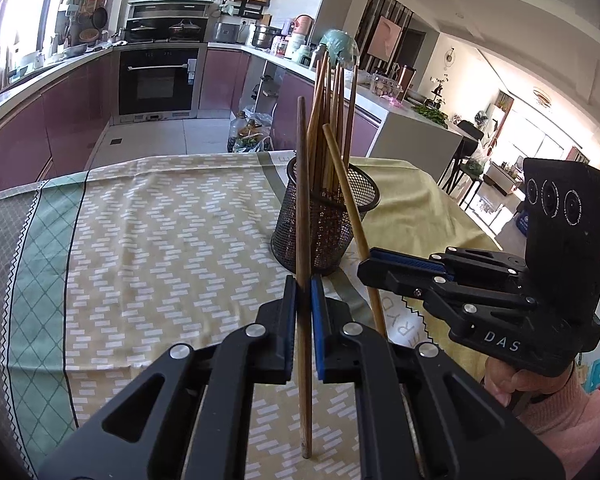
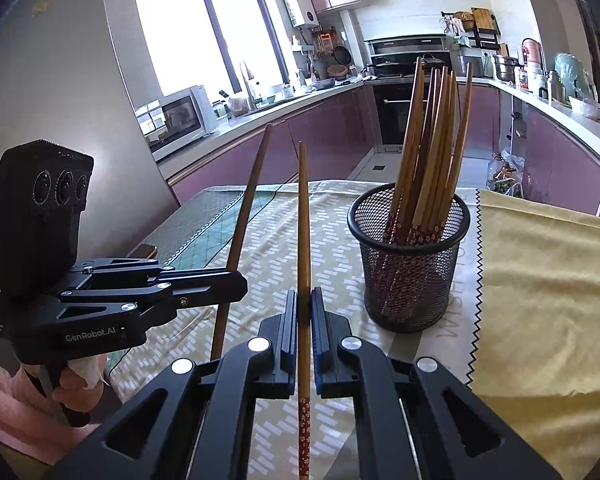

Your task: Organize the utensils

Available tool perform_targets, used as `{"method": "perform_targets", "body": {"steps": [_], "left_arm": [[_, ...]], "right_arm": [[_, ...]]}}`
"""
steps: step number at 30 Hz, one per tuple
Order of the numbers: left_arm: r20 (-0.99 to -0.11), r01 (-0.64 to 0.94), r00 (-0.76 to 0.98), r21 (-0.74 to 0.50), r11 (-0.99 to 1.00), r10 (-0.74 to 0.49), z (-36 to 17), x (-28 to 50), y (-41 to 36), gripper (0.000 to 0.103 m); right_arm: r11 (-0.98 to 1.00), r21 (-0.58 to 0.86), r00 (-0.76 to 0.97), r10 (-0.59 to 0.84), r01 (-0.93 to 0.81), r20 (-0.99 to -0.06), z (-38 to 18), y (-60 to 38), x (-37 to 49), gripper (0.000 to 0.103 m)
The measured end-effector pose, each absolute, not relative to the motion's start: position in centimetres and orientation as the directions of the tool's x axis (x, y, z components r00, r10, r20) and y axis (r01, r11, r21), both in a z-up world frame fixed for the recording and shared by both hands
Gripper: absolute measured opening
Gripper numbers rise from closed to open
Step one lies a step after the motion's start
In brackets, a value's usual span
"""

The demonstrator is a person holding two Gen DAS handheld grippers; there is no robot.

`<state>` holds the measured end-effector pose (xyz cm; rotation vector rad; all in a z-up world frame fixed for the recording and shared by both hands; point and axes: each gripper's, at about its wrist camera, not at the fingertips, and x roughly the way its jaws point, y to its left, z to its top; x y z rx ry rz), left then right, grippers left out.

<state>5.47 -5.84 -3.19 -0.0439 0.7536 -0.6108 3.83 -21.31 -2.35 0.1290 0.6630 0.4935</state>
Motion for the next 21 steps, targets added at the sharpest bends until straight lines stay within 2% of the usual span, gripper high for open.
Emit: {"method": "perform_targets", "body": {"steps": [21], "left_arm": [[-0.559,0.523,0.612,-0.245,0.817,-0.560,-0.2,5.0,-5.3,0.008]], "right_arm": [[0.890,0.262,0.760,0.456,-0.374,-0.464,0.5,-23.5,3.6,0.006]]}}
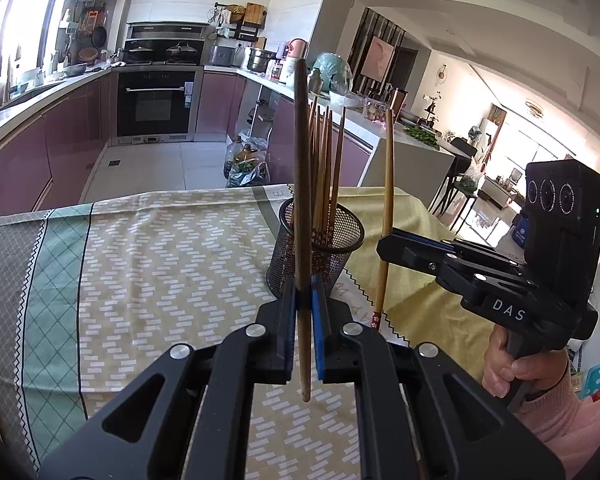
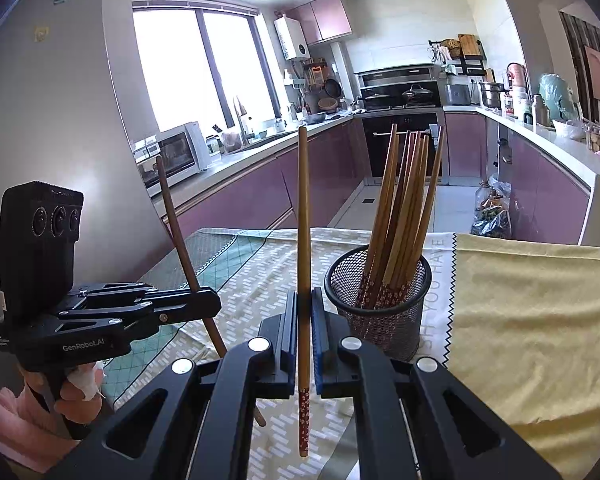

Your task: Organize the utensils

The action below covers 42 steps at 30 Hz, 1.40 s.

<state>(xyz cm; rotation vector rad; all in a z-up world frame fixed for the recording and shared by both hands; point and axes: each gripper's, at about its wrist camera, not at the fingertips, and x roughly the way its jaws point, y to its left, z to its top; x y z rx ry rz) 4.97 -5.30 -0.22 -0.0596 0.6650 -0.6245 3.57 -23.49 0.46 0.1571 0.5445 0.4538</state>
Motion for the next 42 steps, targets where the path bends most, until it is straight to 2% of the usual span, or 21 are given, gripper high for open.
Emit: {"method": "perform_targets", "body": {"steps": [42], "left_arm": [[-0.505,0.559,0.643,-0.205,0.804,-0.576,3.5,5.5,-7.1,0.008]], "right_arm": [[0.882,0.287,0.795,0.464,-0.374,-0.390,2.7,-24.9,5.0,0.006]]}}
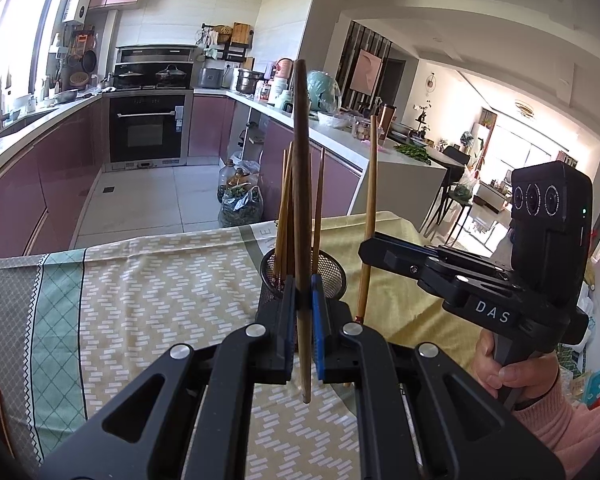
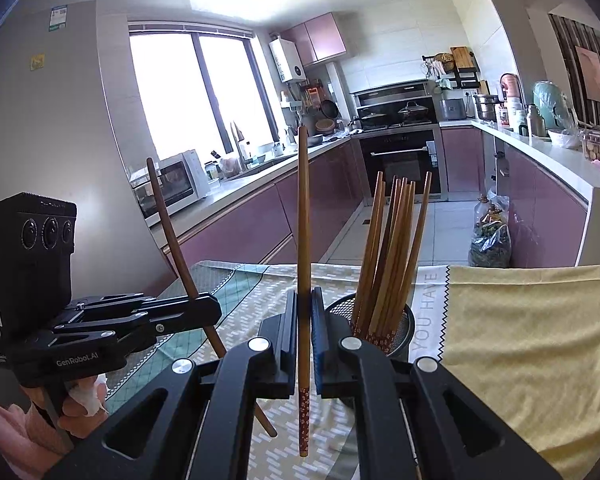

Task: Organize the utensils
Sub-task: 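Lower the left gripper's chopstick into the cup while the right gripper lowers its own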

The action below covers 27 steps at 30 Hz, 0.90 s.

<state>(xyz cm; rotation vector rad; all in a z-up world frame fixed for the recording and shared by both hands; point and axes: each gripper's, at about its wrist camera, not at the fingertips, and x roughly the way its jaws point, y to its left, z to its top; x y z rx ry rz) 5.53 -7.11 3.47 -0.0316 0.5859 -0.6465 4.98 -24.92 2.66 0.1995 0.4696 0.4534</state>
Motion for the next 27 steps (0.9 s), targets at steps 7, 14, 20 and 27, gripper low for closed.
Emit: {"method": "perform_targets", "body": {"steps": [7,14,20,27], "left_arm": [[-0.500,0.560,0.648,-0.199,0.804,-0.575,4.0,5.7,-7.5,0.008],[-0.490,0.562,0.653,-0.197,0.803,-0.577,4.5,5.9,-7.6,0.008],[-0.473,0.564,0.658,-0.205,0.800,-0.586,5.2,6.1,-7.3,0.008],[-0.452,0.571,0.670,-0.193,0.798,-0.589,5.9,6.1,-7.6,0.008]], "right_arm": [[0.882,0.286,0.796,0.464,-0.375,-0.389,2.7,-24.9,5.0,0.006],[0.880,0.286,0.799,0.468,-0.380,-0.378,3.4,-25.0,5.3,0.006],[0.879,0.283,0.804,0.469,-0.384,-0.366,3.9,-24.9,5.6,0.006],[0.877,0.279,0.809,0.472,-0.391,-0.352,4.4,-24.9,5.8,0.006]]}}
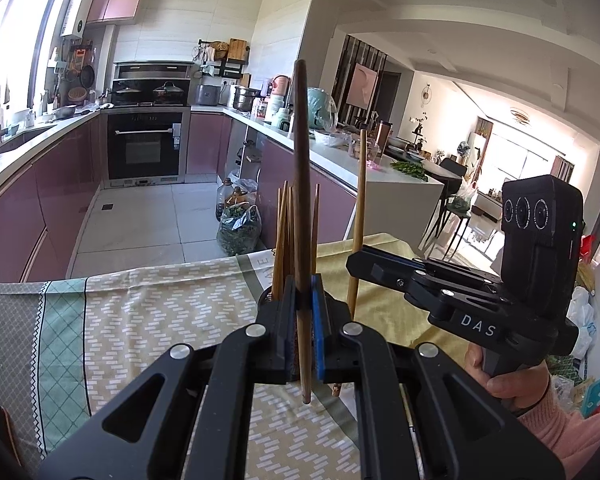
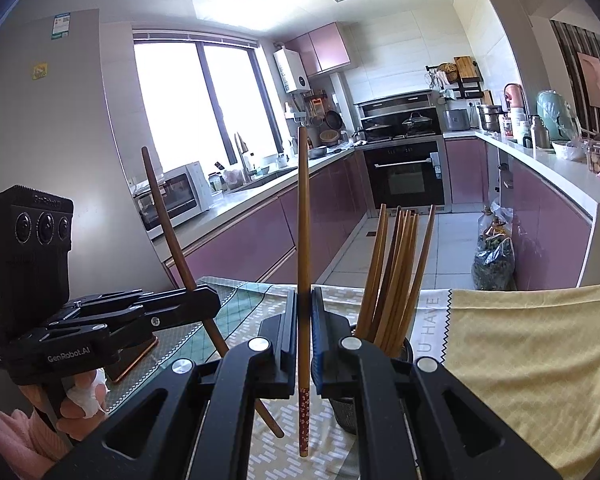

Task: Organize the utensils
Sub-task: 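Lower the left gripper's chopstick into the cup while the right gripper lowers its own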

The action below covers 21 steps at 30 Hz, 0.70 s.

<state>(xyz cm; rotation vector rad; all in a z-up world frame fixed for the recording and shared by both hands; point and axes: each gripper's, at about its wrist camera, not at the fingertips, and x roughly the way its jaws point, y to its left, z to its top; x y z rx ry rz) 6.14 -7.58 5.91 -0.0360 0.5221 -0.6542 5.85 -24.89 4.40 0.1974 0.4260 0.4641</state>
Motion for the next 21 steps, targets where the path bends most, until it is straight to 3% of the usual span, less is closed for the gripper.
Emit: {"method": "perform_targets", "body": {"steps": [21], "left_arm": [[-0.418,0.576,0.689,-0.180,0.797,-0.593,7.1,6.6,-7.8,0.008]], "right_arm": [[0.882,0.269,0.827,0.461,-0.387,-0.320,5.8,-25.0,5.9,0.006]]}}
